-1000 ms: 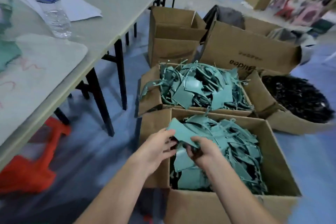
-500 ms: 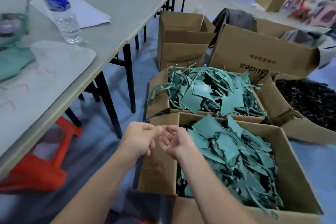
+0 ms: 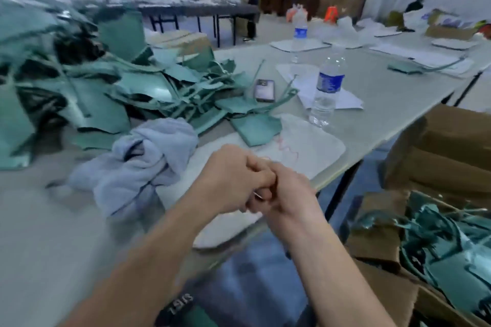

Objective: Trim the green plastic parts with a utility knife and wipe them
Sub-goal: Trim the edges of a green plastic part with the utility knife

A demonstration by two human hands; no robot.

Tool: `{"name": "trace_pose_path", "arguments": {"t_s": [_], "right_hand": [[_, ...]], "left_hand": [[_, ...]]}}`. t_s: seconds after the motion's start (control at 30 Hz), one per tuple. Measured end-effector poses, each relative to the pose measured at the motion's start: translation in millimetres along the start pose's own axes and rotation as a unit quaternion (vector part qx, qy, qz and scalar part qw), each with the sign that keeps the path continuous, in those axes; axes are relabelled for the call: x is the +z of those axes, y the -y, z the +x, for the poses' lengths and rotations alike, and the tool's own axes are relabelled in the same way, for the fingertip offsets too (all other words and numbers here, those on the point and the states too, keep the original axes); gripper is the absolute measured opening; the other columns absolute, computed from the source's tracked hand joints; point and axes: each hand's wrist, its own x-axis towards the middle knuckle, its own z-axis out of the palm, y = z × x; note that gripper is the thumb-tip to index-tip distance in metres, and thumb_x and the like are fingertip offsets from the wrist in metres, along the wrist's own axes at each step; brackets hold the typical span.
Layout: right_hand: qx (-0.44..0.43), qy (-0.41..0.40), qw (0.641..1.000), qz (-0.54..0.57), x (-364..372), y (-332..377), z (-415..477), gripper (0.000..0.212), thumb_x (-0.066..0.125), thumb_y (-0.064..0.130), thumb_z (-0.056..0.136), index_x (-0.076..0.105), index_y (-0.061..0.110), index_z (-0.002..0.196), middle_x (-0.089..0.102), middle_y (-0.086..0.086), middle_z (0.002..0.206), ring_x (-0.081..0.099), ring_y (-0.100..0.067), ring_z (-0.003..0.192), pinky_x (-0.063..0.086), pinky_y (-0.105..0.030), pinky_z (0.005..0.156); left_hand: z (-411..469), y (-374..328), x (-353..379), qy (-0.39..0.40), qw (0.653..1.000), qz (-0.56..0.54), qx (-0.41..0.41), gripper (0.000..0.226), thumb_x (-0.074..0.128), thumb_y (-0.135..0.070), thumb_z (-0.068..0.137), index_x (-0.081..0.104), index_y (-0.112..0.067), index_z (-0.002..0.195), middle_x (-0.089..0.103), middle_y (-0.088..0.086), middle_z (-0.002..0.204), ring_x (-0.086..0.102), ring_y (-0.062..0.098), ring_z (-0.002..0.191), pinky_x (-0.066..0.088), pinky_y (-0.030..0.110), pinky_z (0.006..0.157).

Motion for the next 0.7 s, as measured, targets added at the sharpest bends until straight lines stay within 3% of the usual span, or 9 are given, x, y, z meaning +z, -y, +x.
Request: {"name": "trace_pose_path", "arguments": {"t_s": [0.07,0.13,0.23,0.33,0.43,0.5,0.6,0.7], "right_hand": [[-0.002,0.072,0.997,-0.018,43,-9,5,0.035,0.05,0.004,0.087,0.073,0.007,0.061,0.049,-0.02,0.058,0.048,-0.031,0.05,0.05,-0.035,0.057],[0.007,0.138,0.99,-0.014,87,-23,14,0.034,0.051,0.006,0.088,0.072,0.007,0.062,0.057,-0.018,0.058,0.055,-0.027,0.051,0.051,-0.034,0.056],[0.068,0.224,0.972,-0.016,156,-47,34,0.043,0.049,0.005,0.096,0.058,0.014,0.055,0.042,-0.002,0.05,0.04,-0.011,0.042,0.036,-0.02,0.045],[0.125,0.245,0.959,-0.072,213,-78,52,0.028,0.046,-0.004,0.101,0.066,0.002,0.082,0.06,-0.005,0.056,0.054,-0.009,0.041,0.05,-0.02,0.046],[0.134,0.229,0.956,-0.12,256,-111,63,0.014,0.053,-0.015,0.096,0.063,-0.005,0.096,0.066,-0.021,0.077,0.061,-0.022,0.056,0.057,-0.024,0.052],[0.11,0.228,0.953,-0.164,279,-131,75,0.023,0.059,-0.015,0.092,0.062,0.001,0.108,0.067,-0.02,0.084,0.061,-0.022,0.062,0.056,-0.025,0.055],[0.089,0.253,0.937,-0.223,305,-153,94,0.04,0.059,-0.014,0.088,0.058,0.017,0.113,0.066,-0.011,0.076,0.056,-0.016,0.057,0.048,-0.026,0.052],[-0.028,0.146,0.916,-0.373,321,-164,116,0.015,0.068,0.012,0.087,0.057,0.022,0.09,0.066,-0.004,0.07,0.052,-0.019,0.057,0.039,-0.029,0.056]], "left_hand": [[-13,3,-58,-0.01,0.998,0.059,0.006,0.025,0.072,-0.029,0.089,0.075,-0.02,0.066,0.064,0.002,0.049,0.049,0.015,0.03,0.035,0.018,0.035],[-27,10,-106,-0.075,0.996,0.051,-0.005,0.035,0.071,-0.04,0.092,0.074,-0.019,0.064,0.056,0.003,0.04,0.043,0.015,0.027,0.033,0.017,0.033],[-43,32,-164,-0.243,0.968,-0.038,-0.046,0.053,0.067,-0.046,0.093,0.071,-0.009,0.055,0.054,0.003,0.038,0.046,0.013,0.031,0.038,0.019,0.041],[-63,70,-211,-0.407,0.911,0.019,-0.07,0.045,0.067,-0.056,0.081,0.072,-0.015,0.064,0.052,-0.006,0.043,0.046,0.011,0.043,0.037,0.028,0.052],[-89,116,-245,-0.534,0.833,0.099,-0.103,0.017,0.063,-0.048,0.08,0.073,-0.036,0.072,0.064,-0.015,0.059,0.056,0.003,0.058,0.038,0.028,0.056],[-102,145,-263,-0.593,0.789,0.094,-0.134,0.013,0.067,-0.037,0.088,0.073,-0.045,0.08,0.07,-0.023,0.072,0.064,0.0,0.076,0.043,0.024,0.064],[-112,185,-284,-0.636,0.751,0.061,-0.164,0.023,0.067,-0.029,0.092,0.071,-0.043,0.109,0.072,-0.021,0.096,0.068,0.011,0.101,0.048,0.03,0.082],[-111,211,-290,-0.635,0.754,0.061,-0.159,0.062,0.072,-0.024,0.087,0.051,-0.034,0.144,0.058,-0.016,0.133,0.054,0.01,0.126,0.044,0.04,0.107]]}}
